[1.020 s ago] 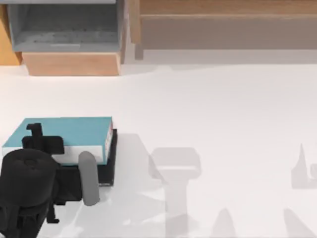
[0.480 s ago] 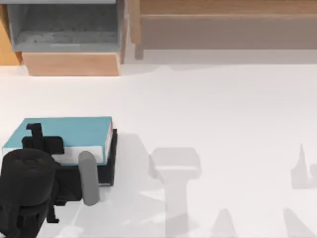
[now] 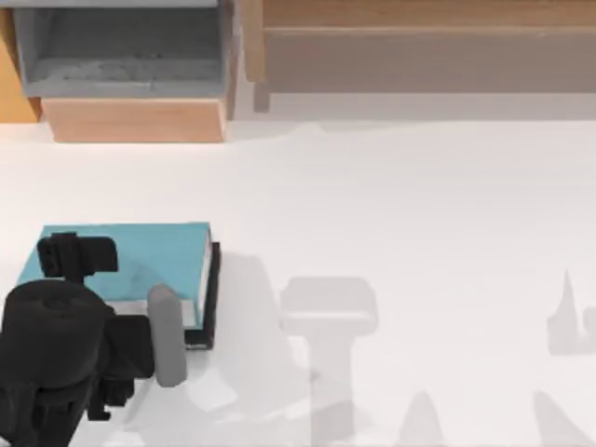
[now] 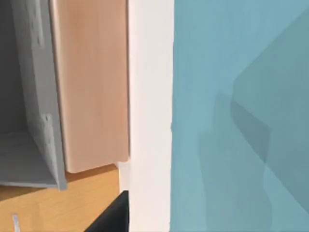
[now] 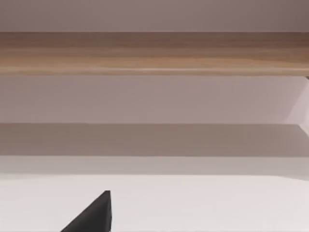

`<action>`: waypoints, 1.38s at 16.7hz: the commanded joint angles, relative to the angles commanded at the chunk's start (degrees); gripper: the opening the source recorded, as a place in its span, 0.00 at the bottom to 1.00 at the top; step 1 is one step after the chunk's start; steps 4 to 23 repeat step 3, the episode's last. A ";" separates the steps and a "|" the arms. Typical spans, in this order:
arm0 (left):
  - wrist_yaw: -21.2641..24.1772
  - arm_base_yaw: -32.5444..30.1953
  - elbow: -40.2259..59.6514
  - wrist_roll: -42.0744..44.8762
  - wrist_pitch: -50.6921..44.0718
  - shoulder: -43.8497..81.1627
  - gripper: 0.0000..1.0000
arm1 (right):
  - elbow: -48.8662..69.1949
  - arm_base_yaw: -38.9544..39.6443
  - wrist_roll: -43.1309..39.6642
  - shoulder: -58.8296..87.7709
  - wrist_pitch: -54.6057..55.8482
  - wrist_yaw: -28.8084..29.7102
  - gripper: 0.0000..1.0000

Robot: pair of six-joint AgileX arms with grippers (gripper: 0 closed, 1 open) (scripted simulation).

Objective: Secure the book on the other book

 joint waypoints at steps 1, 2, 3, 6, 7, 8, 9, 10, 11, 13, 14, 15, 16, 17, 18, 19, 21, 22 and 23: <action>0.00 0.00 0.00 0.00 0.00 0.00 1.00 | 0.00 0.00 0.00 0.00 0.00 0.00 1.00; 0.00 0.00 0.00 0.00 0.00 0.00 1.00 | 0.00 0.00 0.00 0.00 0.00 0.00 1.00; 0.00 0.00 0.00 0.00 0.00 0.00 1.00 | 0.00 0.00 0.00 0.00 0.00 0.00 1.00; 0.00 0.00 0.00 0.00 0.00 0.00 1.00 | 0.00 0.00 0.00 0.00 0.00 0.00 1.00; 0.00 0.00 0.00 0.00 0.00 0.00 1.00 | 0.00 0.00 0.00 0.00 0.00 0.00 1.00; 0.00 0.00 0.00 0.00 0.00 0.00 1.00 | 0.00 0.00 0.00 0.00 0.00 0.00 1.00; 0.00 0.00 0.00 0.00 0.00 0.00 1.00 | 0.00 0.00 0.00 0.00 0.00 0.00 1.00; 0.00 0.00 0.00 0.00 0.00 0.00 1.00 | 0.00 0.00 0.00 0.00 0.00 0.00 1.00; 0.00 0.00 0.00 0.00 0.00 0.00 1.00 | 0.00 0.00 0.00 0.00 0.00 0.00 1.00; 0.00 0.00 0.00 0.00 0.00 0.00 1.00 | 0.00 0.00 0.00 0.00 0.00 0.00 1.00; 0.00 0.00 0.00 0.00 0.00 0.00 1.00 | 0.00 0.00 0.00 0.00 0.00 0.00 1.00; 0.00 0.00 0.00 0.00 0.00 0.00 1.00 | 0.00 0.00 0.00 0.00 0.00 0.00 1.00; 0.00 0.00 0.00 0.00 0.00 0.00 1.00 | 0.00 0.00 0.00 0.00 0.00 0.00 1.00; 0.00 0.00 0.00 0.00 0.00 0.00 1.00 | 0.00 0.00 0.00 0.00 0.00 0.00 1.00; 0.00 0.00 0.00 0.00 0.00 0.00 1.00 | 0.00 0.00 0.00 0.00 0.00 0.00 1.00; 0.00 0.00 0.00 0.00 0.00 0.00 1.00 | 0.00 0.00 0.00 0.00 0.00 0.00 1.00; 0.00 0.00 0.00 0.00 0.00 0.00 1.00 | 0.00 0.00 0.00 0.00 0.00 0.00 1.00; 0.00 0.00 0.00 0.00 0.00 0.00 1.00 | 0.00 0.00 0.00 0.00 0.00 0.00 1.00; 0.00 0.00 0.00 0.00 0.00 0.00 1.00 | 0.00 0.00 0.00 0.00 0.00 0.00 1.00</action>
